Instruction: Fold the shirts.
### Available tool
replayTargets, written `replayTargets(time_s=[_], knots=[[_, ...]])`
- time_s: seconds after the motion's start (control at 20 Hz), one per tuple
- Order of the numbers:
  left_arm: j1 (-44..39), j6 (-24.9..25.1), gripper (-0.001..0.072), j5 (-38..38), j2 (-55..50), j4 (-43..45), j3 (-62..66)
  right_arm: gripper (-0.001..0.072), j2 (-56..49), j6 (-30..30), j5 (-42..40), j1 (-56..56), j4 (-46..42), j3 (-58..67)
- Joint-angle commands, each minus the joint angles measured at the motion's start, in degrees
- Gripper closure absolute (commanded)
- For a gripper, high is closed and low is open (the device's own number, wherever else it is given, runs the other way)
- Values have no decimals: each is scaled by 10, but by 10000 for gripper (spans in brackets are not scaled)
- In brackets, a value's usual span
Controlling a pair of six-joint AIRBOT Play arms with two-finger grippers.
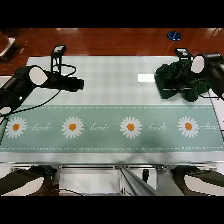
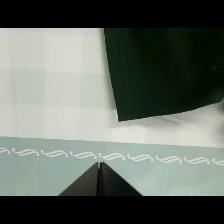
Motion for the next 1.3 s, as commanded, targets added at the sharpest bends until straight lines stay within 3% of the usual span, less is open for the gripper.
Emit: replayTargets(time_s=[0.0,0.7,1.15,1.2,1.25], knots=[[1,0,688,0,0,0,0,692,0,0,-1,1,0,0],[1,0,688,0,0,0,0,692,0,0,-12,1,0,0],[1,0,688,31,-19,0,0,691,0,0,-149,1,-5,0],[1,0,675,36,-26,0,0,654,0,0,-175,0,-16,0],[1,0,549,37,-34,0,0,426,0,1,-201,0,-40,0]])
